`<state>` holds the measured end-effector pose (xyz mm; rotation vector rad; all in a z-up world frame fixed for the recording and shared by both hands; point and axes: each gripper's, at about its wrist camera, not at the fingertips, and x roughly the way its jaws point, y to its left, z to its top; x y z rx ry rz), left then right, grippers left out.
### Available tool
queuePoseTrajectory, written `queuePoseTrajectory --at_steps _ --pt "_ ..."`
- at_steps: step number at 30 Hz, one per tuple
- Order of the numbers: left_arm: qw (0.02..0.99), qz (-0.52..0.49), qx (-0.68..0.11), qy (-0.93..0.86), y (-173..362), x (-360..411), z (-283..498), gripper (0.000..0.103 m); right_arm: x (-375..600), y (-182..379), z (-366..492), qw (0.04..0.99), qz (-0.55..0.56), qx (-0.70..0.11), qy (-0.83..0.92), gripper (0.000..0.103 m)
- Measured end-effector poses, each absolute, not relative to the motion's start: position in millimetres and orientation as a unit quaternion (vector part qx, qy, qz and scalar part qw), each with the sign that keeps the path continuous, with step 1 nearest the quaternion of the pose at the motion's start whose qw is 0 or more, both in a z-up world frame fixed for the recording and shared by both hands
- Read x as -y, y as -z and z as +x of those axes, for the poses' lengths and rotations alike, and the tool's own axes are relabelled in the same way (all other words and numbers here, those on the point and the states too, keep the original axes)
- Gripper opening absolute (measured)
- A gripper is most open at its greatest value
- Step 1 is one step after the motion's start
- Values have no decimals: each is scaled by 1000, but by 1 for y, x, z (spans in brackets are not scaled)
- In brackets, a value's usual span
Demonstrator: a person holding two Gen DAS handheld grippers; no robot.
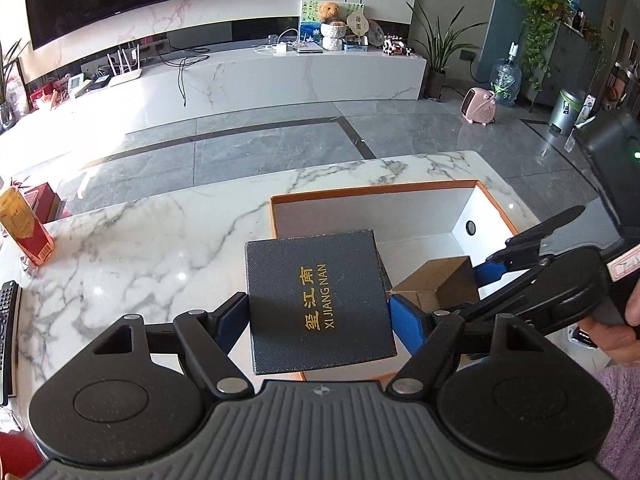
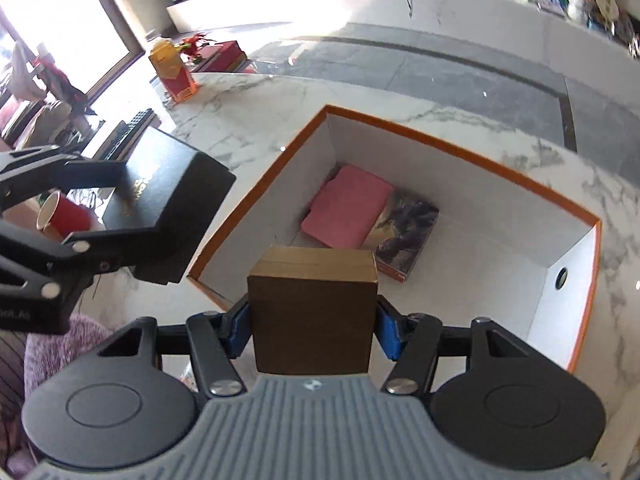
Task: Organize objects
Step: 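Carry the brown box into the orange box and release it with the right gripper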
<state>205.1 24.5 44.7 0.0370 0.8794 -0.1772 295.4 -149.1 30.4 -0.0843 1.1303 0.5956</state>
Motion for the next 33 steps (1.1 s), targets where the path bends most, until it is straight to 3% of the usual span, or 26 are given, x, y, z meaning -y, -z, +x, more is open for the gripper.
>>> queuePoseTrajectory --at_steps 6,13,24,33 --pt "901 19 -425 82 -30 -28 229 88 133 33 345 753 23 -617 -226 63" --pt "897 19 -432 93 -21 -38 245 88 118 77 374 717 70 -666 -196 63" --pt "895 29 -438 83 -16 -43 245 88 109 92 374 715 103 -664 -192 68" --pt "895 27 -440 74 -16 -47 243 88 110 70 360 734 56 -629 -249 69"
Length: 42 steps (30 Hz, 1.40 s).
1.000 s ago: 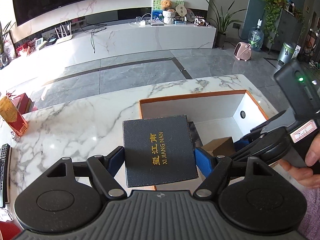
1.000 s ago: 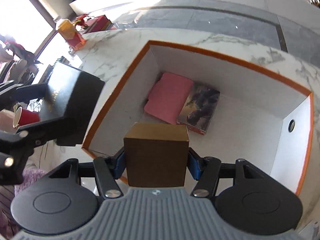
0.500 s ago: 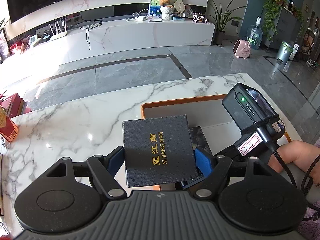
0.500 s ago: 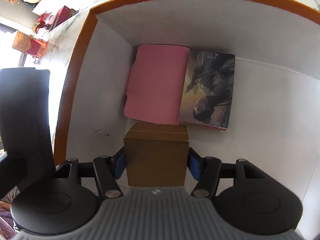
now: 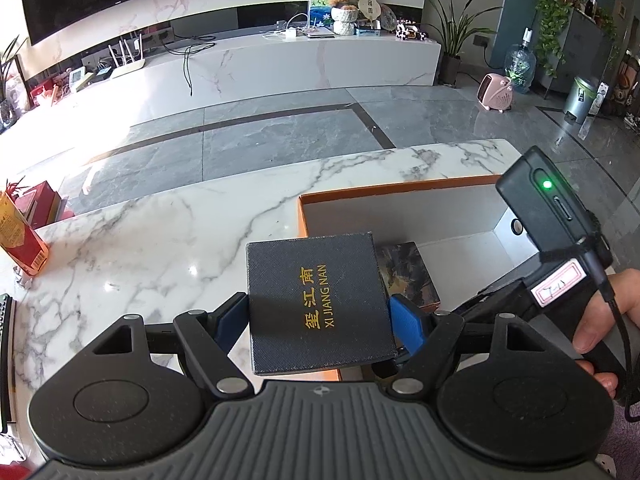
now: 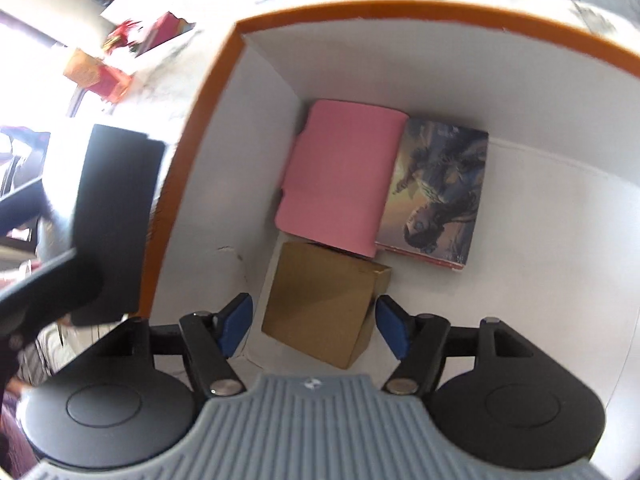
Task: Organize objects
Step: 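Carry the brown box into the orange box and release it with the right gripper, then lower the black XIJIANGNAN box into the orange box with the left gripper and open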
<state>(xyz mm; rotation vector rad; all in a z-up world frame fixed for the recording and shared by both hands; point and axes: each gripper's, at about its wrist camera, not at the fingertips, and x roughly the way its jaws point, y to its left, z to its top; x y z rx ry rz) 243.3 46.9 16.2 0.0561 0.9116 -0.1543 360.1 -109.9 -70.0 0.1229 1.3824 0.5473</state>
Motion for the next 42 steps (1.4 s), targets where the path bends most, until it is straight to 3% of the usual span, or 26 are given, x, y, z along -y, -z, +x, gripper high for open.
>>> queuePoseTrajectory --at_steps 6,9,12,28,35,37,42 --pt "892 38 -444 79 -15 -47 242 88 96 62 346 732 -129 -597 -302 65" --pt "892 42 -444 81 -14 -45 240 89 86 67 341 718 -191 -590 -316 52" --pt "892 41 -444 81 -13 -45 240 89 78 71 338 711 -236 -569 -339 51" --pt "891 32 -446 83 -13 -48 241 88 64 71 343 707 -241 -513 -423 45" --pt "895 32 -437 91 -21 -40 241 89 75 67 349 714 -228 -510 -422 47" --pt "896 28 -431 102 -27 -34 241 89 82 56 347 724 -239 -497 -415 52" --pt "888 6 -438 142 -25 -9 250 89 117 38 347 743 -257 -497 -368 51"
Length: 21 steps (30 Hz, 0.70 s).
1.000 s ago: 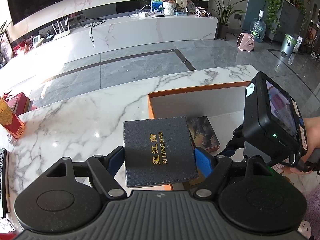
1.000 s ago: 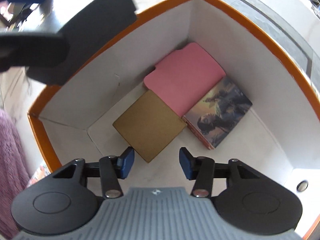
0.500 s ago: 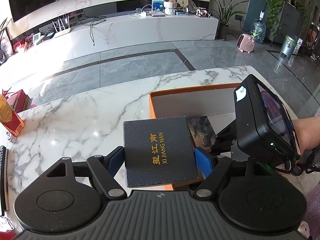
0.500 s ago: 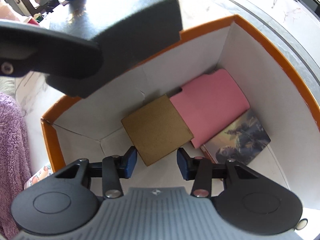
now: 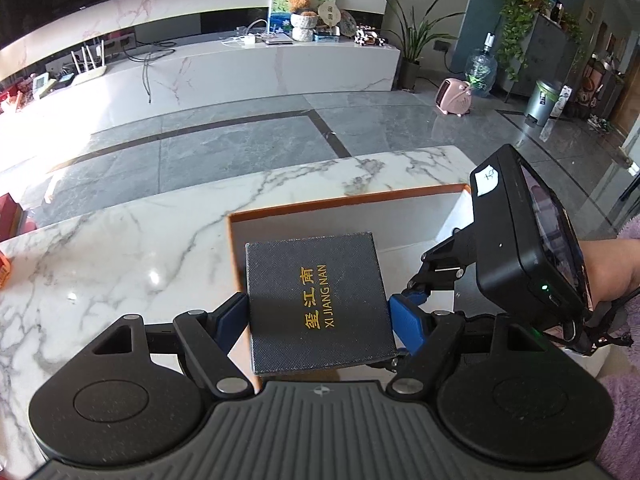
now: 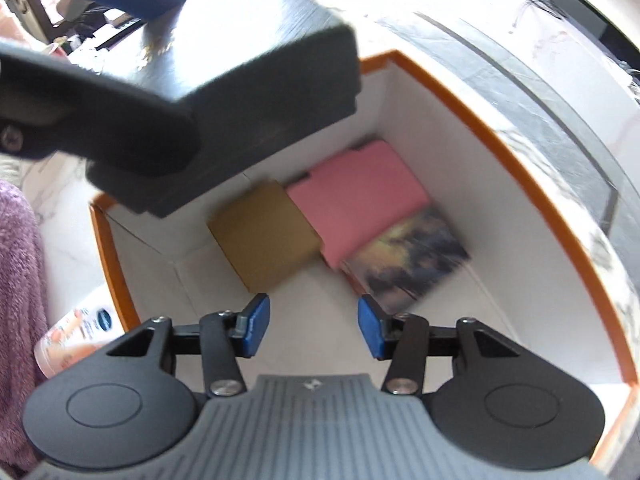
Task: Organize objects
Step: 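Lower the black XIJIANGNAN box into the orange box with the left gripper and open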
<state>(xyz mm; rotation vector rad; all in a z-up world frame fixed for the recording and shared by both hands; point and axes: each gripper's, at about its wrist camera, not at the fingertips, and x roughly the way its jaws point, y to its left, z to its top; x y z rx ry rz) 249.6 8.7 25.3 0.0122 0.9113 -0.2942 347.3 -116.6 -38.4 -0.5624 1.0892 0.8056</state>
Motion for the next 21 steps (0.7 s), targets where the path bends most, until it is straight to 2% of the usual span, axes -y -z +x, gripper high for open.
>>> queuePoseTrajectory --at_steps 3,6,10,21 --pt "871 -19 -461 169 -10 11 261 89 140 37 332 752 -260 -512 -322 39" --pt "845 -62 -499 183 14 24 278 89 166 41 339 759 -253 -532 -278 34" --pt "819 -90 -537 182 43 37 294 89 189 46 337 760 -255 -540 -257 34" --pt "791 -59 -596 124 82 61 312 89 183 67 333 744 -278 -537 -283 34"
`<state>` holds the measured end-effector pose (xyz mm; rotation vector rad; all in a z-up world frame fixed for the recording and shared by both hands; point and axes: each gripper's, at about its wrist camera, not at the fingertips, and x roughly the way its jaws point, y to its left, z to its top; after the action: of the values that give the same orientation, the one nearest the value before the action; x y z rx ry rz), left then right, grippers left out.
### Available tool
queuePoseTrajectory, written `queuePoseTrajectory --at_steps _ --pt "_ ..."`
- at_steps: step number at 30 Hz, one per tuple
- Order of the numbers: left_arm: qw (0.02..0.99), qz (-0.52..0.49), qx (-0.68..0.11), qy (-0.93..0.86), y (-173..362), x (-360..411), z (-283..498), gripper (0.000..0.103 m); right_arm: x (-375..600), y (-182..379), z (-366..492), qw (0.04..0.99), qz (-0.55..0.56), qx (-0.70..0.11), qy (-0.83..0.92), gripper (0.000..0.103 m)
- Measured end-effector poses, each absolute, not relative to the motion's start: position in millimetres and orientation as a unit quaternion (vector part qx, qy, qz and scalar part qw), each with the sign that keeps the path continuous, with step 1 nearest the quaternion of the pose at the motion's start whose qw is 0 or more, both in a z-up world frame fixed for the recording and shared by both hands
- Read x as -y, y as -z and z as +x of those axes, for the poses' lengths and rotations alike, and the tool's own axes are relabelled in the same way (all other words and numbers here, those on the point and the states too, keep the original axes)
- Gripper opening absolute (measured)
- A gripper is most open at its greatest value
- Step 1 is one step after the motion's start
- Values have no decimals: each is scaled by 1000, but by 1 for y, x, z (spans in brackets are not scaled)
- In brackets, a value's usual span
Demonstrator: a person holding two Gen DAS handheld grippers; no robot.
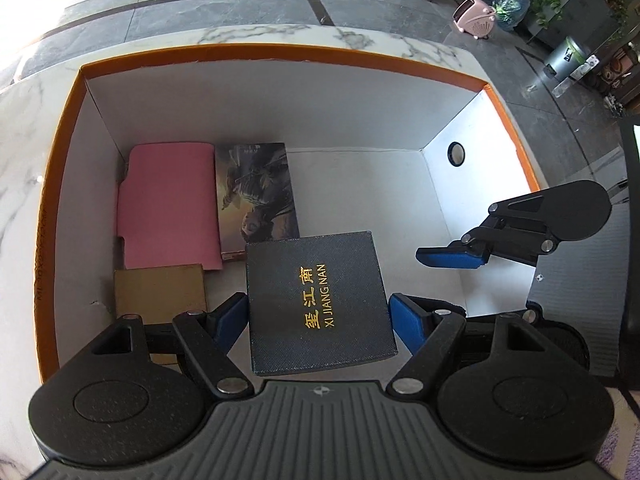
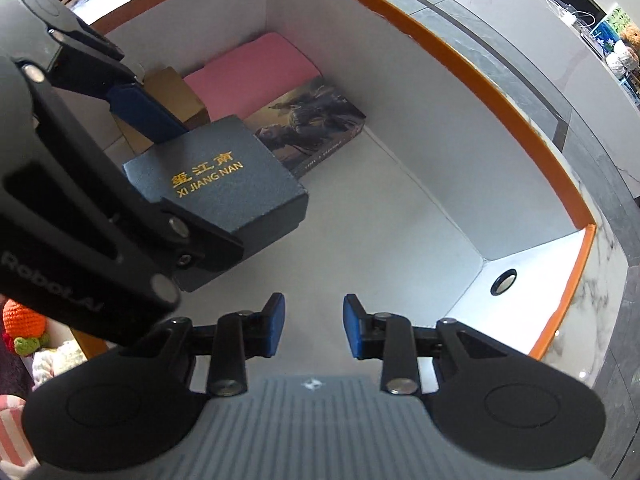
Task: Organize objects
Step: 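Lower the black XIJIANGNAN box into the orange box with the left gripper and open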
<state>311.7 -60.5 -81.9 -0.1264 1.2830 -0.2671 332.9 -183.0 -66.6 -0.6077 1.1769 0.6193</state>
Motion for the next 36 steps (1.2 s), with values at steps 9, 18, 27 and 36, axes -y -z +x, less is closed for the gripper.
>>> queuePoseTrajectory --at_steps 9,18,27,36 --pt "782 -61 -610 114 93 58 317 90 170 84 335 736 -284 -544 -288 34" --pt "788 -72 -598 126 81 43 311 91 164 91 338 733 -280 -551 -283 35" --pt "819 16 -560 125 42 25 298 68 164 86 353 726 -193 -595 -285 28" --pt "804 134 -557 159 49 18 279 56 155 91 359 730 -128 -617 -264 19"
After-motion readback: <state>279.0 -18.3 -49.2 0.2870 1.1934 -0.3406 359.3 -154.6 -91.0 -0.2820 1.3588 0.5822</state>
